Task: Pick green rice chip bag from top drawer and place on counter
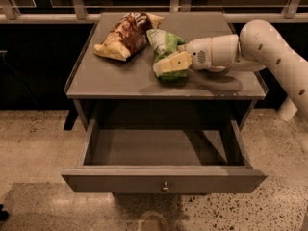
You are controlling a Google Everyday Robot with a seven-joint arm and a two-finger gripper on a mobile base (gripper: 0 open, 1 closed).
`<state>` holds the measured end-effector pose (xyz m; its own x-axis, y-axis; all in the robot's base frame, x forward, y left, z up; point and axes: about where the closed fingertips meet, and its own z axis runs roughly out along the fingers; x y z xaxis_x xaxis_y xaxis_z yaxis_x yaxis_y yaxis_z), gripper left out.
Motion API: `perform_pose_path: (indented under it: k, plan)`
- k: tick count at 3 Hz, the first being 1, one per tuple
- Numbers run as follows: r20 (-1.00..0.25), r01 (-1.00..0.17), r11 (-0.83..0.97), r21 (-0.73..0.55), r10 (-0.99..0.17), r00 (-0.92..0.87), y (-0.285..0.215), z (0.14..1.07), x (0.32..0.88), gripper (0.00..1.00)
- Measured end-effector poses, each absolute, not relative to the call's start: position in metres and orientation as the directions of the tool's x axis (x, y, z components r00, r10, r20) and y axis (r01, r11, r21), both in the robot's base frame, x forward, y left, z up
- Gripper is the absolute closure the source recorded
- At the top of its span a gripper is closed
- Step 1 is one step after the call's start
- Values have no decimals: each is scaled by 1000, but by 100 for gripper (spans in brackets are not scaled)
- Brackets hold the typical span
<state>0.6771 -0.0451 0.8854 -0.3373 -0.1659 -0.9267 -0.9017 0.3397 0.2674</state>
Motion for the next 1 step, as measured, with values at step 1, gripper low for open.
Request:
perform_pose_path:
  k: [1]
  plan:
    - [-927, -902, 340, 267, -166, -337, -45, 885, 677, 0]
